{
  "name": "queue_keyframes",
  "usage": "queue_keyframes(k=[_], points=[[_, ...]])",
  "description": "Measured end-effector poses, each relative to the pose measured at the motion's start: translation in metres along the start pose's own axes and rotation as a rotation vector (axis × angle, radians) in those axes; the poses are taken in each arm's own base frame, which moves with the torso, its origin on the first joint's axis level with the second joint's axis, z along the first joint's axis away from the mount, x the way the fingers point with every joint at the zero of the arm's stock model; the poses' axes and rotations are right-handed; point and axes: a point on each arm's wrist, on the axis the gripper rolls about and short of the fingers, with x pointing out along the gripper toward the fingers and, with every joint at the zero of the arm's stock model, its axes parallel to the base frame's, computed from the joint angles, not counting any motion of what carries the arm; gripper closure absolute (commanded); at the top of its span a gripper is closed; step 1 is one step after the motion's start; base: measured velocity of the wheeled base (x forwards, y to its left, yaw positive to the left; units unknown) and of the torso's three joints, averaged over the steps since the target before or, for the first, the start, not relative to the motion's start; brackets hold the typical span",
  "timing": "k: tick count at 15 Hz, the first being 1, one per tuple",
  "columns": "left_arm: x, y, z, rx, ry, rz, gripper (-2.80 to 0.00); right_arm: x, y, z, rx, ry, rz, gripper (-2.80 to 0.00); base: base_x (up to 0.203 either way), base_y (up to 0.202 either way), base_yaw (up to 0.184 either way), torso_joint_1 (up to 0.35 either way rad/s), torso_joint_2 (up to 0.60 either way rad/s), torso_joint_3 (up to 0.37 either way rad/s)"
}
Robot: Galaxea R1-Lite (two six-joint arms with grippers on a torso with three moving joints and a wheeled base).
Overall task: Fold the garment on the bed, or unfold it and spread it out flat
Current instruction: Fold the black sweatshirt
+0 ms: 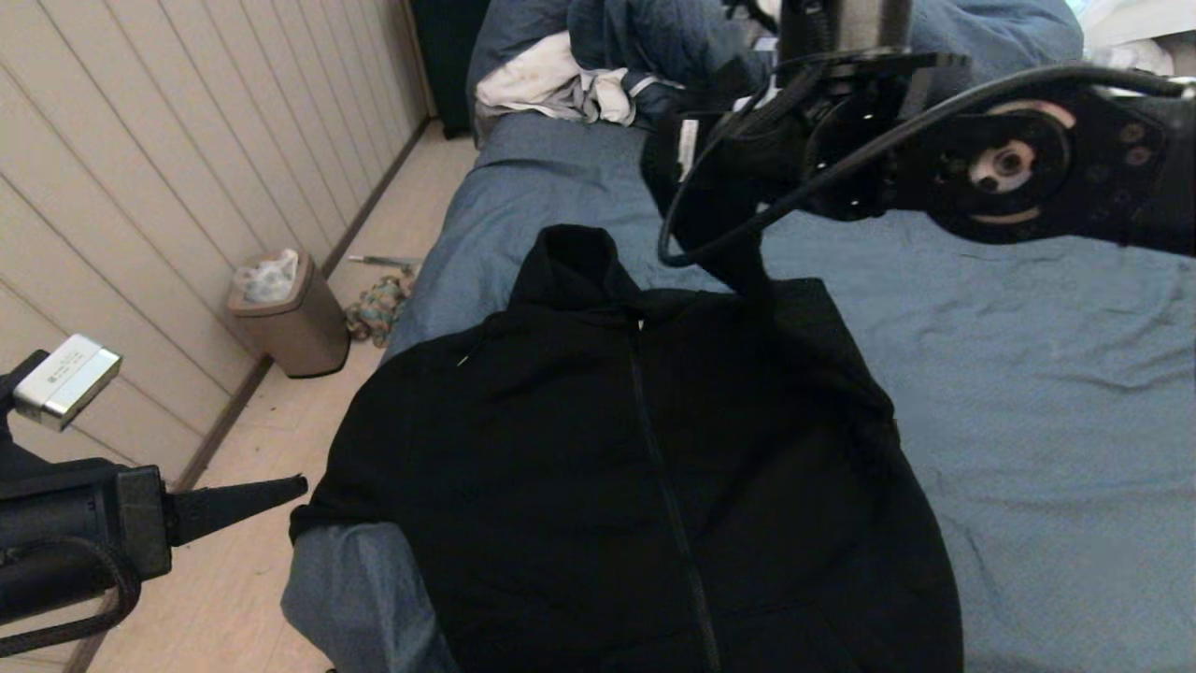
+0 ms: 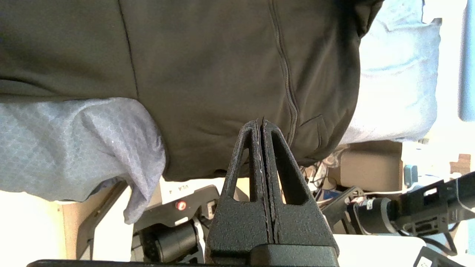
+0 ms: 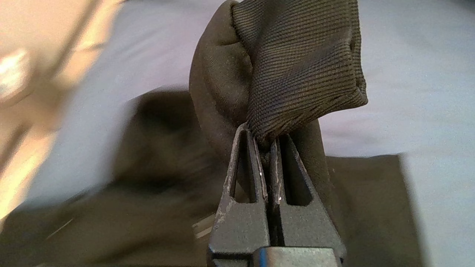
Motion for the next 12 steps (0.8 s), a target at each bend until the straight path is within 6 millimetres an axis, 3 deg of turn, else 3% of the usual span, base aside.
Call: queue_keyframes(k=[2, 5, 8, 12], points=[[-0.001, -0.001, 0.0, 0.004, -0.004, -0.003, 0.0, -0.005, 0.033, -0.018, -0.028, 0.034, 0.048, 0.0, 0.0, 0.0, 0.0, 0.0, 0.0, 0.0], [-0.002, -0.001, -0.001, 0.005, -0.005, -0.004, 0.0, -0.003, 0.065, -0.047, -0.067, 0.088, 0.098, 0.0, 0.0, 0.0, 0.0, 0.0, 0.0, 0.0], [-0.003, -0.002, -0.001, 0.009, -0.008, -0.007, 0.0, 0.002, 0.076, -0.066, -0.095, 0.123, 0.107, 0.0, 0.0, 0.0, 0.0, 0.0, 0.0, 0.0], [-0.004, -0.002, -0.002, 0.009, -0.008, -0.007, 0.0, 0.007, 0.076, -0.073, -0.108, 0.137, 0.085, 0.0, 0.0, 0.0, 0.0, 0.0, 0.0, 0.0]])
